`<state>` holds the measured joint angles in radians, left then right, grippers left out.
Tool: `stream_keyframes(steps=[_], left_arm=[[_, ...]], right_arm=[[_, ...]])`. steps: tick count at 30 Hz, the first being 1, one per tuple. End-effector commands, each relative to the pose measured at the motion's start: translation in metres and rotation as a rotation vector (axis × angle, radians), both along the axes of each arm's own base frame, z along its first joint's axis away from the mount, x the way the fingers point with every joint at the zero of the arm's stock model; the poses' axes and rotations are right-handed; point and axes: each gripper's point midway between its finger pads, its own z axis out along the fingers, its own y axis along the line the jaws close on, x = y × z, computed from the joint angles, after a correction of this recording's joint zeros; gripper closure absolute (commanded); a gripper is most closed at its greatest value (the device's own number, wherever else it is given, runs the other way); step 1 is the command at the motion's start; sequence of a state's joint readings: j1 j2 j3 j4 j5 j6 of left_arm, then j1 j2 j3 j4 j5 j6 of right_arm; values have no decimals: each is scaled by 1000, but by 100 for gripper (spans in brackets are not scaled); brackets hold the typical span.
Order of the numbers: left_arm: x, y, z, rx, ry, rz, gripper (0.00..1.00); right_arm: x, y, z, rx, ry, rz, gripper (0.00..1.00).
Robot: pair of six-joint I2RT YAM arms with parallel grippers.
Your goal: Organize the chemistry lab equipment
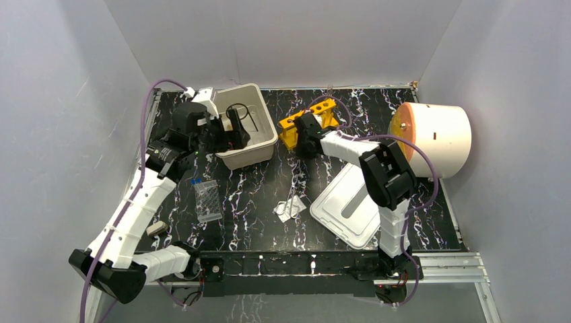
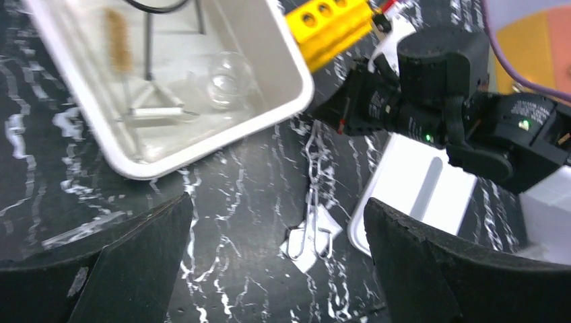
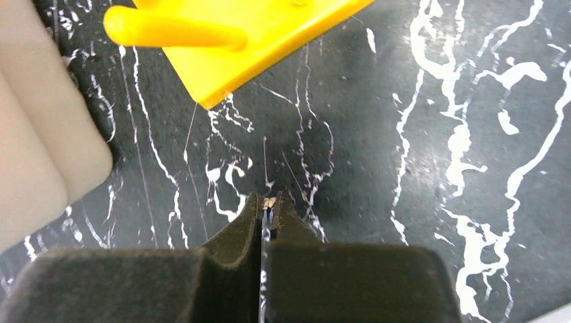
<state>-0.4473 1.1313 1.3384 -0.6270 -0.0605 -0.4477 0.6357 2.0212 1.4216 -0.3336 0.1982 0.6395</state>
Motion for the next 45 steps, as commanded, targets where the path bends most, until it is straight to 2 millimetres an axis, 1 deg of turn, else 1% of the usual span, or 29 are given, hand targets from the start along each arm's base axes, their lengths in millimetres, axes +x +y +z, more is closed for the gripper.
stream_keyframes(steps=[1, 3, 5, 9, 10, 11, 13, 17, 22, 25, 29, 31, 34, 37, 41, 43, 45], left_arm=[[-15, -45, 9, -136, 8, -235, 2], [-20, -56, 11, -179, 16, -291, 2], [-24, -64, 9, -205, 30, -333, 2], [-29, -77, -2, -236, 73, -380, 2], [-30, -81, -5, -245, 90, -389, 2], [-31, -85, -9, -258, 110, -403, 2], [-33, -96, -19, -284, 160, -430, 2], [-36, -117, -46, -324, 270, -472, 2], [-33, -140, -62, -347, 336, -516, 2], [-32, -151, -76, -357, 398, -519, 6], [-37, -161, -92, -368, 479, -533, 18], [-40, -166, -93, -382, 499, -559, 24], [-45, -174, -92, -408, 516, -609, 27], [-48, -178, -97, -412, 542, -624, 38], [-46, -178, -104, -406, 560, -606, 51], [-45, -179, -105, -402, 556, -604, 59], [-44, -179, -104, -400, 551, -607, 70]], right_arm=[[12, 7, 66, 172, -116, 21, 100], [9, 6, 76, 218, -124, 31, 100], [6, 7, 86, 259, -138, 41, 100], [1, 3, 101, 303, -165, 47, 100], [-2, 1, 106, 310, -175, 46, 100], [-5, 5, 110, 335, -170, 65, 100], [-11, 4, 120, 369, -186, 75, 100], [-21, 6, 140, 443, -216, 92, 100], [-27, 2, 163, 511, -246, 83, 100], [-27, -2, 178, 566, -259, 61, 100], [-26, -5, 196, 626, -286, 37, 100], [-24, -7, 199, 642, -292, 27, 100], [-23, -6, 202, 663, -288, 20, 100], [-21, -6, 204, 682, -287, 12, 100], [-20, -6, 207, 707, -278, 6, 100], [-20, -5, 207, 717, -272, 8, 100], [-21, -5, 207, 721, -266, 11, 100]])
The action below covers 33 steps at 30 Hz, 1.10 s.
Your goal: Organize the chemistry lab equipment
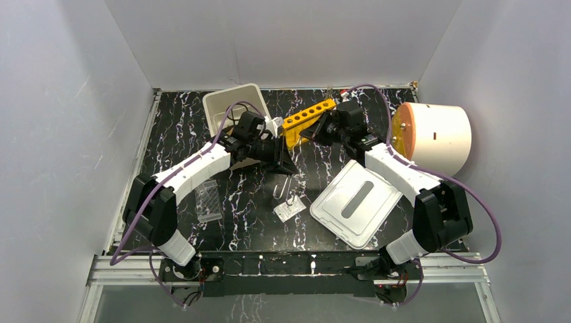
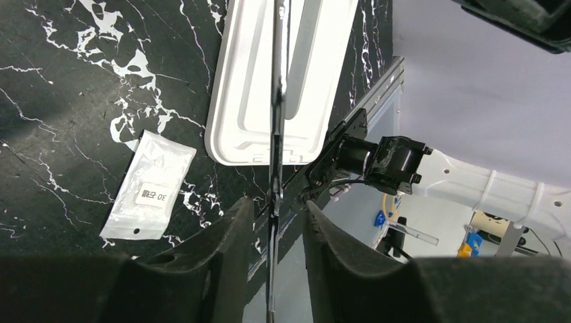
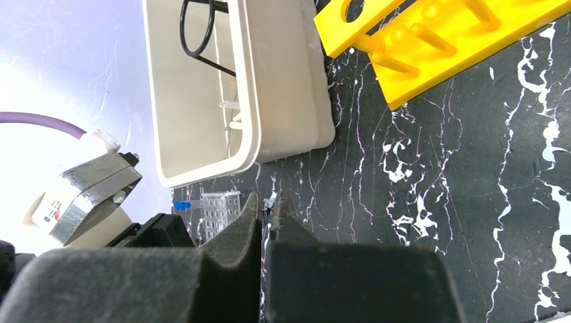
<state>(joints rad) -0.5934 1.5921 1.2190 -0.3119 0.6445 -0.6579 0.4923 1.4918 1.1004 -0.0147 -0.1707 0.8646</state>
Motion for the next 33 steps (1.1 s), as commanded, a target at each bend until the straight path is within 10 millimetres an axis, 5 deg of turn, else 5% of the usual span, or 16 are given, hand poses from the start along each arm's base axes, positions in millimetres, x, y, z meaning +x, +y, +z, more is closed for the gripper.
stream_keyframes(steps=[1, 5, 8, 11, 15, 18, 27, 33], left_arm=[[-2, -7, 18, -48, -26, -35, 75], [-1, -7, 22, -51, -43, -37, 97], [2, -5, 25, -44, -71, -28, 100], [5, -1, 31, -25, -108, -11, 100], [13, 8, 42, 20, -175, 32, 100], [21, 20, 51, 77, -225, 90, 100], [76, 121, 100, 366, -492, 611, 100], [109, 177, 111, 420, -417, 718, 100]], right_arm=[[3, 6, 31, 93, -64, 19, 100], [2, 5, 23, 88, -44, 21, 100], [0, 5, 21, 78, -40, 33, 97], [-3, 1, 28, 80, -65, 31, 60], [-4, -8, 49, 71, -138, 33, 35], [-4, -14, 64, 50, -186, 37, 28], [-27, -42, 53, -41, -198, -13, 28], [-38, -48, 37, -77, -165, -3, 28]])
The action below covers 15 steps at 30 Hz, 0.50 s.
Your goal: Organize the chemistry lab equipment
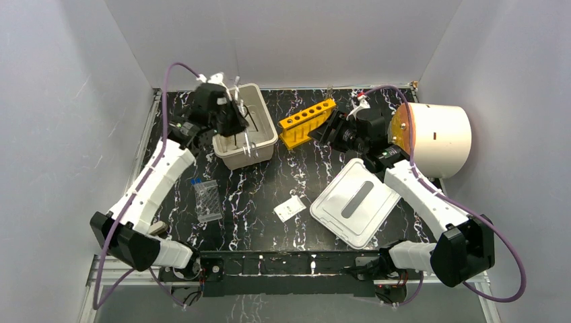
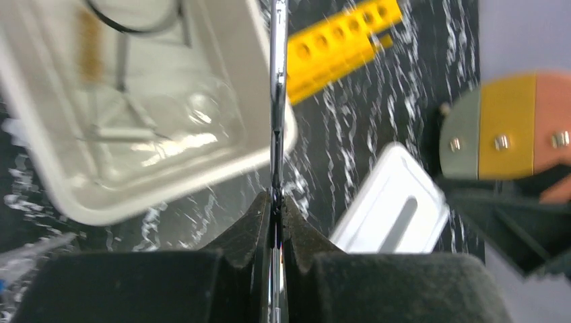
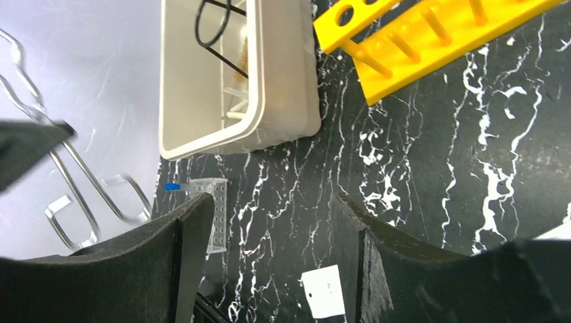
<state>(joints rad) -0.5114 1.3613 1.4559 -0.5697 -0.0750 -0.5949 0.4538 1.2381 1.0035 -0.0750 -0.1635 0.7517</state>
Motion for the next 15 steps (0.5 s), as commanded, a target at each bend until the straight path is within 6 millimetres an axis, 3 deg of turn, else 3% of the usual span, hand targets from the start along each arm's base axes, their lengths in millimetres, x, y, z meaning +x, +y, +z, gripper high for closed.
stream_keyframes(steps=[1, 9, 15], left_arm=[[32, 64, 1, 38, 54, 166, 100], [81, 87, -35, 69, 208, 153, 100], [106, 104, -64, 119, 296, 164, 100]], right_arm=[[-5, -8, -6, -47, -11, -5, 28], [-1, -11, 1, -86, -42, -2, 28], [-1, -15, 2, -100, -46, -15, 28]])
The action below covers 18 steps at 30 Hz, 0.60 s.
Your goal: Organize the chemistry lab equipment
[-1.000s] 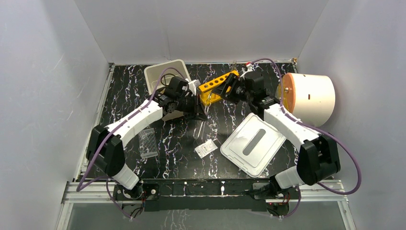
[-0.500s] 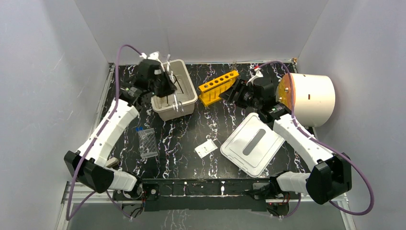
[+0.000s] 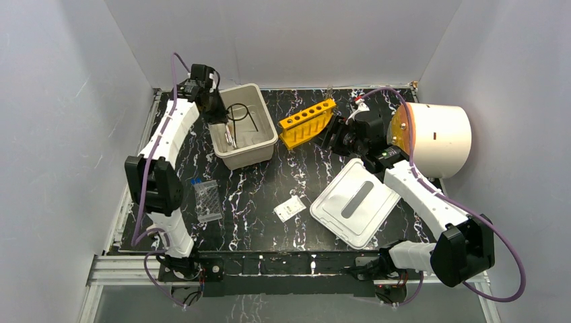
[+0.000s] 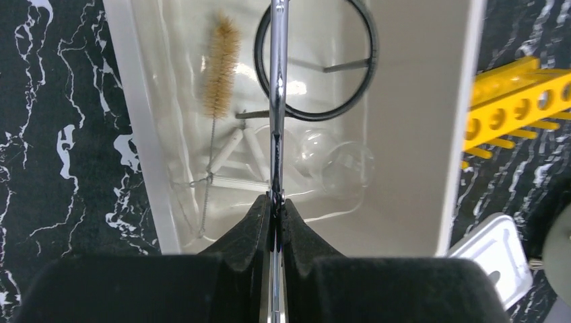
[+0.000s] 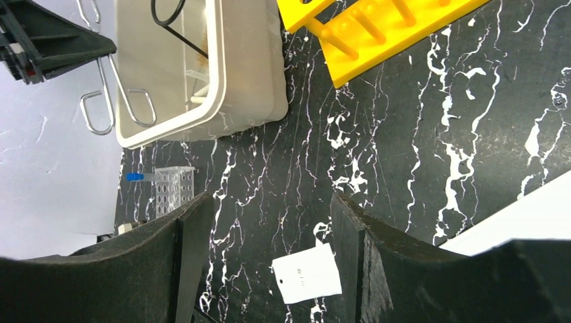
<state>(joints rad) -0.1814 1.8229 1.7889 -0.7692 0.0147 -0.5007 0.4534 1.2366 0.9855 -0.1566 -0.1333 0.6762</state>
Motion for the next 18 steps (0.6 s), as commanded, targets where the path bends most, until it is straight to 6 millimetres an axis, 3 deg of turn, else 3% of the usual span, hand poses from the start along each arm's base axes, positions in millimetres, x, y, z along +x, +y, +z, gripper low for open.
stream_keyframes(steps=[1, 12, 18], left_arm=[[4, 10, 16, -6, 4, -39, 100], [11, 25, -48, 57, 164, -54, 100], [20, 21, -66, 45, 144, -49, 100]], right_arm=[[6, -4, 31, 8, -89, -16, 28], [1, -1, 28, 46, -58, -7, 28], [-3, -1, 23, 51, -41, -3, 28]])
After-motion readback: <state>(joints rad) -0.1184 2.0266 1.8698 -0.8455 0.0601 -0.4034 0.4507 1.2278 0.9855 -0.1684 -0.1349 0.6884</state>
